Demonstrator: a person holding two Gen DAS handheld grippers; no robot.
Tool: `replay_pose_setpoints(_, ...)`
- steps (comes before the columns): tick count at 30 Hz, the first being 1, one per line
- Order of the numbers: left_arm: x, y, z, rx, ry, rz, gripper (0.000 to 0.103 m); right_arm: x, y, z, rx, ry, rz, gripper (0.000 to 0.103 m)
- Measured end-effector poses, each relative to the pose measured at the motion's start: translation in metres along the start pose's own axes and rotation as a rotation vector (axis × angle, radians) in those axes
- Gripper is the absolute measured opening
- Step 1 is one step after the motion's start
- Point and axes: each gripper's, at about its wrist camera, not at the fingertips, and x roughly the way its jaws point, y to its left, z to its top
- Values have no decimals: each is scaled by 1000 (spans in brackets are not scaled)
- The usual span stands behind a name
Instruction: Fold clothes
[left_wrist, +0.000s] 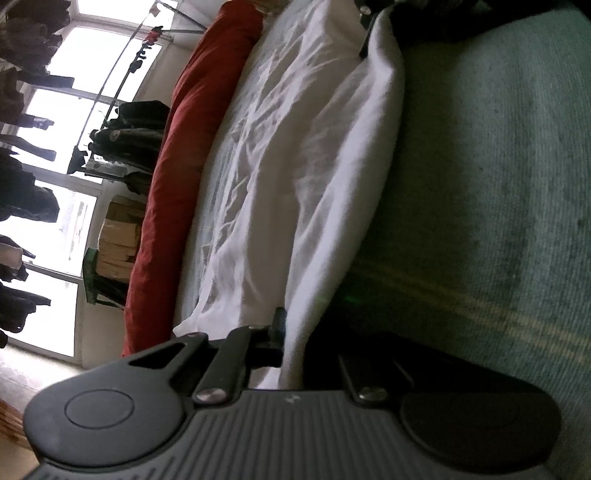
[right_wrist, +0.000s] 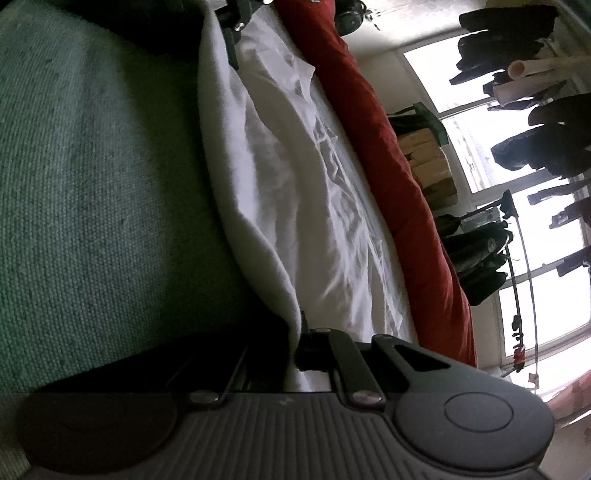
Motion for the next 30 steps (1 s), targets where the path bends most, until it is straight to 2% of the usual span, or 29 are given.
replay_pose_setpoints(9,-16,16,-1,-4,-32,40,1,-7,-13,6,-107,9,25,6)
replay_pose_setpoints(15,-40,17,1,20,-59,49,1,-23,-22,9,-113,13,16,6)
replay_pose_setpoints(20,-69,8,-5,56,-75,34,1,-55,-26,9,-92,6,71,6)
replay_pose_setpoints(30,-157,-29,-30,149,-89,-36,1,-153,-5,14,-98,8,224,6)
